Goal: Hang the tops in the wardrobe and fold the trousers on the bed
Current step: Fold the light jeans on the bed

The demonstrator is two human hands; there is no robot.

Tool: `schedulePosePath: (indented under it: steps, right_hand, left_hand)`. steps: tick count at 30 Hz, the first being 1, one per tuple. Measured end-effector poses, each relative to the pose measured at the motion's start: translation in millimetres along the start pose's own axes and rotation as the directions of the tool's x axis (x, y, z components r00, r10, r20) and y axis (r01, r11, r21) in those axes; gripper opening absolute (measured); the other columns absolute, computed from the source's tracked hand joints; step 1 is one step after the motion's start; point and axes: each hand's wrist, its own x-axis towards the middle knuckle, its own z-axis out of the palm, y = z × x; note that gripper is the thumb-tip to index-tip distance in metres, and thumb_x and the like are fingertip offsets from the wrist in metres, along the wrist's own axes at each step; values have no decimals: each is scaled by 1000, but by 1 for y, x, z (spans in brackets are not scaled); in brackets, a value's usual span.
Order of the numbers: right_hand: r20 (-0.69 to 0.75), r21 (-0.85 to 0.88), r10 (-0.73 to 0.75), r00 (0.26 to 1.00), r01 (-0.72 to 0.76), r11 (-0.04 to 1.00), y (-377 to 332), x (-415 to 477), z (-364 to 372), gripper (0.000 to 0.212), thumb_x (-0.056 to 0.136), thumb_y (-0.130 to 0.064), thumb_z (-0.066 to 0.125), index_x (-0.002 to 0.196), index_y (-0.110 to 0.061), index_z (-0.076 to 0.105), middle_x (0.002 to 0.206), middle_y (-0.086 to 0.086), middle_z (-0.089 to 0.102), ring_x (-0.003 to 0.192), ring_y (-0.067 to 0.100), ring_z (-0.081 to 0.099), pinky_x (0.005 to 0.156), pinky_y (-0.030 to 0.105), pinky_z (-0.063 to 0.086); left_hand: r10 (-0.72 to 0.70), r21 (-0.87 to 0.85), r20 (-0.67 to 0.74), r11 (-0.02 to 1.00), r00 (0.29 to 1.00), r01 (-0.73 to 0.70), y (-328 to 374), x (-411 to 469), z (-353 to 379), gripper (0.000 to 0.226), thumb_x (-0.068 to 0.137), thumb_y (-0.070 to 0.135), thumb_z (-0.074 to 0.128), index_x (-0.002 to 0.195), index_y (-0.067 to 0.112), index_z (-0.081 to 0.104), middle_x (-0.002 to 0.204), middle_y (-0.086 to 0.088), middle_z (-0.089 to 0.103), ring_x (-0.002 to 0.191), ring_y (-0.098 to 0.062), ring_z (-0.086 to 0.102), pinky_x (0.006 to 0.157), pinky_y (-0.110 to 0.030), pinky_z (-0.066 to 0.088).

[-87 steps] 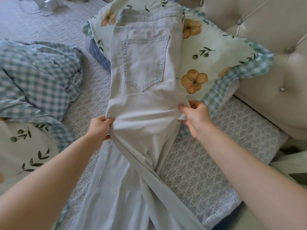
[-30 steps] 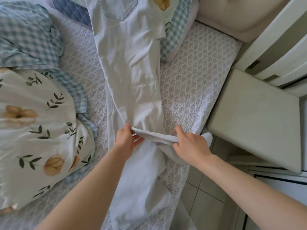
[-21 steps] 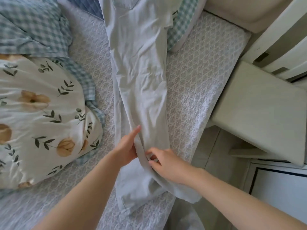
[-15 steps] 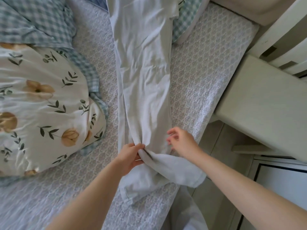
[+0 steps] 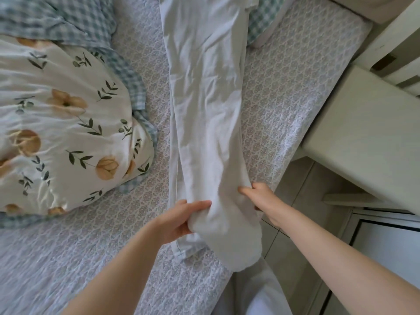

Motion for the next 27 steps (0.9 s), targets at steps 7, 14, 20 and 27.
schedulePosePath:
  steps: [7,14,20,27]
  right_hand:
    - [25,86,17,1000,-19,996,15,-3,-1,32,96,-37,53,110,-11,65,101,5,73,93,24,69,85,43,56]
    - [223,146,108,969,-142,979,33,-14,3,29,92,-36,63,110,-14,69,102,-1,75,95,15,70,82,28,52]
    - [201,160,117,973,-151,975,43,-26,-2,35,90,-25,66,107,6,67,104,17,72,99,30,68,94,44,50]
    - [227,-50,152,962,-144,988,56,-29,7,30,90,-30,67,88,0,63,100,17,71,91,26,67,87,36,54]
  left_hand:
    - [96,-53,-287,992,953,-116,-10,2,-37,37,93,31,63,116,2,65,102,-14,74,93,-29,70,79,-34,60]
    - [93,155,-195,986,976,-63,-34,-1,-28,26,89,17,71,110,5,64,97,-11,76,83,-27,74,72,-35,61]
    - [152,301,-332,952,931,-48,-31,-13,-38,34,86,32,73,92,0,69,61,-5,58,41,-13,45,37,-22,34]
    - [155,326,-277,943,948,-59,-51,-18,-50,39,81,43,72,104,11,72,94,2,77,89,-16,72,80,-29,57]
